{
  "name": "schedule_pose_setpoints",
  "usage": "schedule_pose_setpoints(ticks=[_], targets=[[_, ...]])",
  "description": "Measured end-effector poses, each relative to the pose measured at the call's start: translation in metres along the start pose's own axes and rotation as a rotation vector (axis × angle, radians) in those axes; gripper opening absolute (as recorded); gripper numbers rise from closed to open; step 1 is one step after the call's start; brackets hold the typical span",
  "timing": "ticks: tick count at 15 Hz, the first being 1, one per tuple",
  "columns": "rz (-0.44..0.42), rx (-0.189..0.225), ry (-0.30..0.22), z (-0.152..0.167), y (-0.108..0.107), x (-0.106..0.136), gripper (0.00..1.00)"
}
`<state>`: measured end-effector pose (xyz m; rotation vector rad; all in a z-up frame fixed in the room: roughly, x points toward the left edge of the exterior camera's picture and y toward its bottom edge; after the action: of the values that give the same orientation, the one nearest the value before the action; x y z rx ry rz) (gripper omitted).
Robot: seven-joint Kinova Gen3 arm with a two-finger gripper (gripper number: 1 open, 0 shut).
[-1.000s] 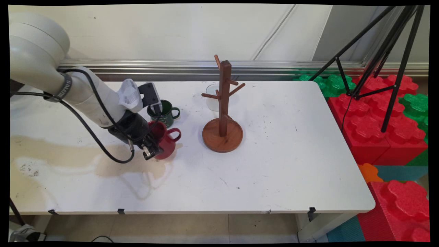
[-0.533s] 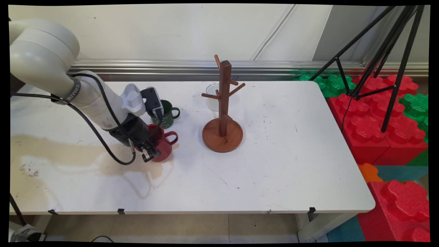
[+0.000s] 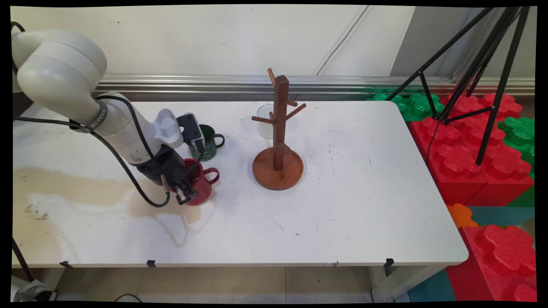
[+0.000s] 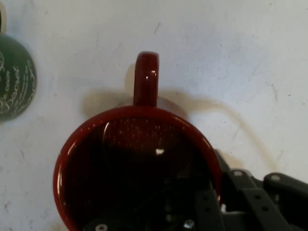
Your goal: Place the picked object on the table
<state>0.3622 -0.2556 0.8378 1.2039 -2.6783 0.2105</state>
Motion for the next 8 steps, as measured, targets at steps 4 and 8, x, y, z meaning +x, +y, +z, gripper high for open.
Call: schedule_pose_setpoints(ticks=[4, 8], targets=[[-0.001, -0.002, -0.005, 0.0036, -0.0012, 0.0011, 1.0], [0.008, -0.003, -0.001, 0.005, -0.0009, 0.0026, 1.0]])
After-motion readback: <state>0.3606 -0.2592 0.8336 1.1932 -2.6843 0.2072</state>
